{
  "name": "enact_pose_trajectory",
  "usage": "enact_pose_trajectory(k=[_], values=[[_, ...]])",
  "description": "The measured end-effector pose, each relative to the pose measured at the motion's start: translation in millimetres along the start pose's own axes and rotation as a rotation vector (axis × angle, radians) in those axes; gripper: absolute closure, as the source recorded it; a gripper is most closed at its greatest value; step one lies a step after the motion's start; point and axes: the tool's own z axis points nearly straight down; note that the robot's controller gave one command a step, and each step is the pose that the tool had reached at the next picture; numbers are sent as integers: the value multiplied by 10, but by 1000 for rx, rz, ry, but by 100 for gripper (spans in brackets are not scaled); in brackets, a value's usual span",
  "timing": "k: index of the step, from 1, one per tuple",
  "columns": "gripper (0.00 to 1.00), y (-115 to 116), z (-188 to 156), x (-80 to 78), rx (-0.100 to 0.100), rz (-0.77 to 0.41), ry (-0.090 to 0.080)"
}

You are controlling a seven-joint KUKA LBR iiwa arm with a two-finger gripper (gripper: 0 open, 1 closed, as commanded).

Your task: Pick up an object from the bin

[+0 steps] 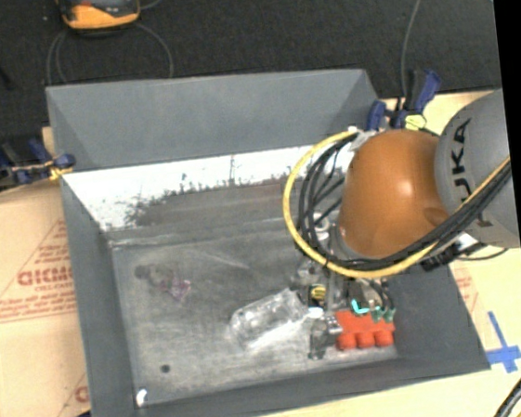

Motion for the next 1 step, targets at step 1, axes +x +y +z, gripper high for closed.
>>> enact_pose_trajectory(k=[1], values=[[0,-41,898,-203,-2,176,-11]])
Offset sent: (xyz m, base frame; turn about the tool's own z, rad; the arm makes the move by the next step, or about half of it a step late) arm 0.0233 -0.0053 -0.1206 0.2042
